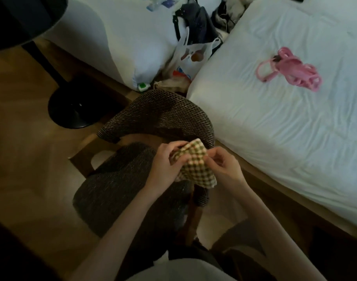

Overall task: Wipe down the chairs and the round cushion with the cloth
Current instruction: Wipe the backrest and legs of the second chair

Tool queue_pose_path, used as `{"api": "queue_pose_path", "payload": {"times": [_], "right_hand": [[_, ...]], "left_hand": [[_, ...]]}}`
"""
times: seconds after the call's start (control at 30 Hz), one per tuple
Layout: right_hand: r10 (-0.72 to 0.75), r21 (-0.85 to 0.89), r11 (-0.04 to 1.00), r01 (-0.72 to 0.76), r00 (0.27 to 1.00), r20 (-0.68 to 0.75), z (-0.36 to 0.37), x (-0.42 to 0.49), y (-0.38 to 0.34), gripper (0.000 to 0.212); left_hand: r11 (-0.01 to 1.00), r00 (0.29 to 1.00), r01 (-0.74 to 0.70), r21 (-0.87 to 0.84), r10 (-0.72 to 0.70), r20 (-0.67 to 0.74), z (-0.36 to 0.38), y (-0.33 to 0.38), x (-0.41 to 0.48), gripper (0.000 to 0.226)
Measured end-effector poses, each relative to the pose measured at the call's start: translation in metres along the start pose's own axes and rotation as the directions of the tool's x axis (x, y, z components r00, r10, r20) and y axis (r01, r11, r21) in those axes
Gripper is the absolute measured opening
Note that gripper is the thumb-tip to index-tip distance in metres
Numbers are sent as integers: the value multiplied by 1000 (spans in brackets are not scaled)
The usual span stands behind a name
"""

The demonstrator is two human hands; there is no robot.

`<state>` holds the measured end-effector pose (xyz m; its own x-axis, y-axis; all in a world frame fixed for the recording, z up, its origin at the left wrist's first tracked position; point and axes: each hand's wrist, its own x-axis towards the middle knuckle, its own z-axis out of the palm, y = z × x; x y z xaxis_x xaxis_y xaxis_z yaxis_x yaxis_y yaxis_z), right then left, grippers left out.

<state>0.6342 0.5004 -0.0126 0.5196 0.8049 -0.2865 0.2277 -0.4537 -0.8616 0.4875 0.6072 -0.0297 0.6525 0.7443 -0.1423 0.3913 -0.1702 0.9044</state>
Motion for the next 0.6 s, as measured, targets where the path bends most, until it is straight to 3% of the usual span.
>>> {"api": "queue_pose_path", "payload": {"times": [0.33, 0.47, 0.6], "right_hand": [[44, -111, 993, -42, 999, 19, -26, 8, 20, 16], [-21, -276, 958, 76, 981, 195, -19, 9, 18, 11], [-182, -281, 931, 231, 965, 189, -14, 12, 13, 10]], "left_hand": [[967, 969, 235, -96, -241, -52, 21, 2, -11, 30], [961, 963, 258, -101, -264, -53, 7, -12, -32, 30], [958, 957, 270, -100, -278, -76, -8, -28, -54, 32]]}}
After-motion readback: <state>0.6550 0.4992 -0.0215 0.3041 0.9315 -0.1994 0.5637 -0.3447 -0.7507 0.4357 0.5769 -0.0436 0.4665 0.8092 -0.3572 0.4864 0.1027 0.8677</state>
